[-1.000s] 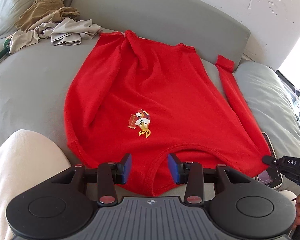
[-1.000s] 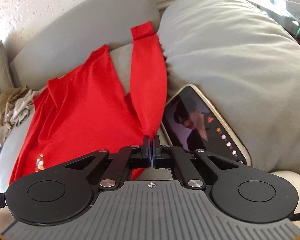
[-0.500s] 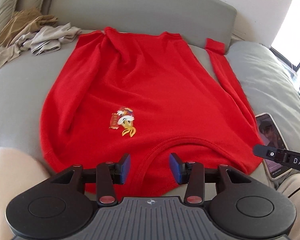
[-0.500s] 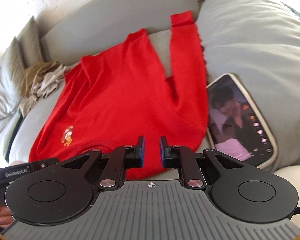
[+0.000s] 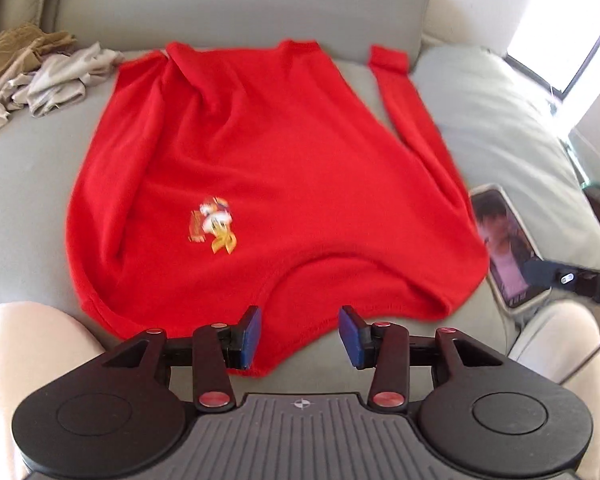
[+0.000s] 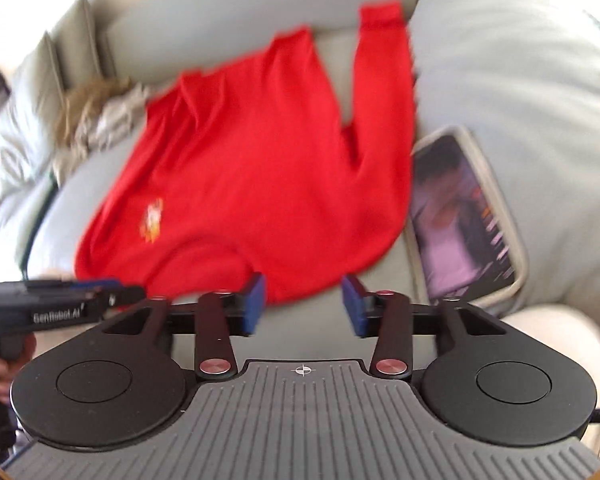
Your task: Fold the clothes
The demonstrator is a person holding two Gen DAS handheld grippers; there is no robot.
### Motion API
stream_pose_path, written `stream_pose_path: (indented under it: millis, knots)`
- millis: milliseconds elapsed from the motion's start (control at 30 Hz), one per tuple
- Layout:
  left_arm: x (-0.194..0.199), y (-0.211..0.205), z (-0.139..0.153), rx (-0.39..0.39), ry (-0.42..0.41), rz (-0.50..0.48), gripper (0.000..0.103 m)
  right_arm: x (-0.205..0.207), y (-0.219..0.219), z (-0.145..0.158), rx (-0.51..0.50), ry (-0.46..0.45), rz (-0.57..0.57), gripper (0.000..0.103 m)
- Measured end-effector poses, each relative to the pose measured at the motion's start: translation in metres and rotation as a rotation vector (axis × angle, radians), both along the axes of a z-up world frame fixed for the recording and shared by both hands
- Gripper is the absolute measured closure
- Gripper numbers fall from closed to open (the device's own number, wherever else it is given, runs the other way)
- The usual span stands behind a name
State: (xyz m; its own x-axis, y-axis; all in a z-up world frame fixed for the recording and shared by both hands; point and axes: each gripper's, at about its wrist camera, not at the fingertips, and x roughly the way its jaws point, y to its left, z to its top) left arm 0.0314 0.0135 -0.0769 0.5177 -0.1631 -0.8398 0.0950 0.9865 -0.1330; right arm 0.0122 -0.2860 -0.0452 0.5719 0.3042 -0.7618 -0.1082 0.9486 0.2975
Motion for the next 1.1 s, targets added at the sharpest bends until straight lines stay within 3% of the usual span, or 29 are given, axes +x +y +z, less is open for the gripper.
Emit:
stream_pose_path:
  millis: [67, 167, 333, 533, 667, 833, 933, 1033, 1100]
  knots:
    - [0.000, 0.005, 0.008, -0.027, -0.032, 0.033, 0.059, -0.001, -0.011, 0.024, -0.011, -0.080, -0.035, 0.051]
    - [0.006, 0.016, 0.013, -0.052, -0.045, 0.096, 0.059, 0.003, -0.030, 0.053, -0.008, -0.184, -0.108, 0.034]
    - [0.021, 0.026, 0.022, -0.092, -0.063, 0.147, 0.057, 0.024, -0.050, 0.084, 0.022, -0.282, -0.162, 0.032]
    - [0.064, 0.010, 0.020, -0.083, -0.075, 0.100, 0.055, 0.077, -0.048, 0.101, 0.050, -0.287, -0.119, 0.025]
    - [0.109, -0.008, 0.001, -0.053, -0.036, 0.082, 0.057, 0.129, -0.044, 0.103, 0.040, -0.249, -0.128, 0.025]
    - [0.149, -0.016, -0.027, -0.059, 0.021, 0.100, 0.056, 0.187, -0.051, 0.103, 0.133, -0.180, -0.151, 0.025]
    - [0.163, -0.018, -0.042, -0.071, 0.055, 0.111, 0.056, 0.226, -0.051, 0.090, 0.074, -0.197, -0.113, 0.024]
    - [0.172, -0.023, -0.053, -0.082, 0.092, 0.127, 0.056, 0.282, -0.054, 0.064, 0.005, -0.217, -0.087, 0.035]
    - [0.176, -0.026, -0.053, -0.105, 0.108, 0.141, 0.056, 0.325, -0.059, 0.041, -0.001, -0.195, -0.111, 0.061]
